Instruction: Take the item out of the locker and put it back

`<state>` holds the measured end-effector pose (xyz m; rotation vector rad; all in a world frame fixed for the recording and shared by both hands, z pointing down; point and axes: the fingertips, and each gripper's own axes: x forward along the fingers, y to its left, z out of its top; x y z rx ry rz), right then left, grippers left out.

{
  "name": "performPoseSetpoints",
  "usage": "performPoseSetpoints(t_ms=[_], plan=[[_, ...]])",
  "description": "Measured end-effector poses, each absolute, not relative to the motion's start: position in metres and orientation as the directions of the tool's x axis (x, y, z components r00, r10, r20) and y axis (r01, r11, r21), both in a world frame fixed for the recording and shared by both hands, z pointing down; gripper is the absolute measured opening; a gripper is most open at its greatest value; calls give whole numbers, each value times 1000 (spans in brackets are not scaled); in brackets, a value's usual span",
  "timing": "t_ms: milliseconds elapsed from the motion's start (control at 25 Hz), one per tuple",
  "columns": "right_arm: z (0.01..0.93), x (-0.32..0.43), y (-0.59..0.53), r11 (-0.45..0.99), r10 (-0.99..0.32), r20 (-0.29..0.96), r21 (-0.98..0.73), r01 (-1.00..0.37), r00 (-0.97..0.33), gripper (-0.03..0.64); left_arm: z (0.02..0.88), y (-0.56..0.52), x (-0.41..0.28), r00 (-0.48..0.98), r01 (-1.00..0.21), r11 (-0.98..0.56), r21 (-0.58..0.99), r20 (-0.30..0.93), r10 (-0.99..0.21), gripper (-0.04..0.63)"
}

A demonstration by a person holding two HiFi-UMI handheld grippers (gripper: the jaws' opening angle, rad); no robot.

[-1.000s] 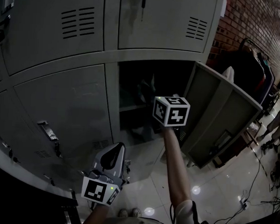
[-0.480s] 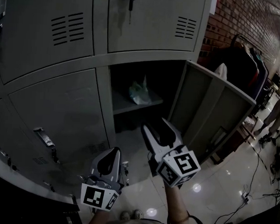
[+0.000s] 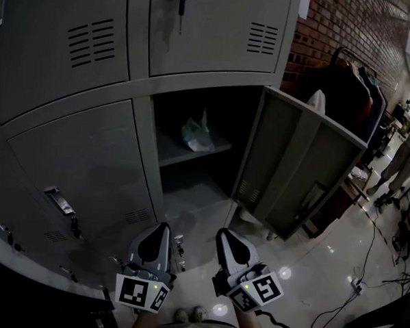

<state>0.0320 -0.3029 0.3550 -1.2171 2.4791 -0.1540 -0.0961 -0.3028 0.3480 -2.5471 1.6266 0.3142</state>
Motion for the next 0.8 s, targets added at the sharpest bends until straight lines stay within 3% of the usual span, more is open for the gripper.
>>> performPoseSetpoints(t_ms=[480,800], plan=[[356,34,-266,671,-739,-293,-253,-696,-606,2,353,-270,-86,377,-920,-391,16,-235,-896,5],[381,28,-173,670,-742,-271,-297,-680,-613,2,374,-178,-91,380,-920,-392,14,-221,-898,5]])
